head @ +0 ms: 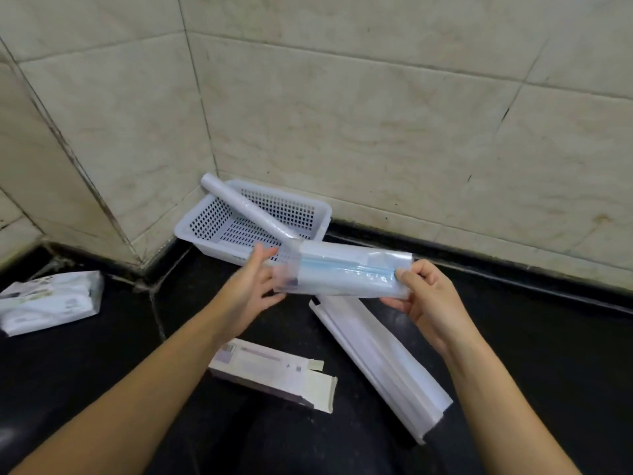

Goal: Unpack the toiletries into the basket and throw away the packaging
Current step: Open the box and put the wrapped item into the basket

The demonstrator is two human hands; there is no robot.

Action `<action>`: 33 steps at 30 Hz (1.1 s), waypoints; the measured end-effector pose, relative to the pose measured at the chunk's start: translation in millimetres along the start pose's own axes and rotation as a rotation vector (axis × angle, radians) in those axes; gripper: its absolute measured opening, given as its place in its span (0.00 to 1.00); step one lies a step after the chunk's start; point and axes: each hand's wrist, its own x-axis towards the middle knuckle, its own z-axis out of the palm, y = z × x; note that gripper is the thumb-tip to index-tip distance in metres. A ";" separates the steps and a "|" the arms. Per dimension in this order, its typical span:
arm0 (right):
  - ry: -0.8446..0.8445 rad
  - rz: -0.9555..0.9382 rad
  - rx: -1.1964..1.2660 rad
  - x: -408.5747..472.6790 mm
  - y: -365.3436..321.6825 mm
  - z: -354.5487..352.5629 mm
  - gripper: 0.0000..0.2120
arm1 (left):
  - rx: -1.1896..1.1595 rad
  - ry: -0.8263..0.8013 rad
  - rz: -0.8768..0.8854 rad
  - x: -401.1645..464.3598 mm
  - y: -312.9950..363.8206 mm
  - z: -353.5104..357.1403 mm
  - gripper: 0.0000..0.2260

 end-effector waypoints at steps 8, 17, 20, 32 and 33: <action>0.012 0.022 -0.084 18.5 10.7 40.1 0.05 | -0.034 0.187 0.113 17.1 25.5 23.9 0.11; -0.140 -0.123 -0.782 75.4 -2.1 92.9 0.21 | 0.277 0.166 0.235 38.0 43.2 -50.6 0.12; -0.565 -0.052 -1.130 94.8 -12.3 125.1 0.15 | 0.263 0.033 0.266 43.8 53.0 -66.3 0.13; -0.330 -0.101 -0.769 113.7 29.9 162.6 0.06 | 0.098 0.322 0.265 43.4 23.2 -54.6 0.07; -0.385 -0.063 -0.720 113.8 32.7 162.8 0.07 | -0.051 0.276 0.232 47.1 23.8 -53.6 0.09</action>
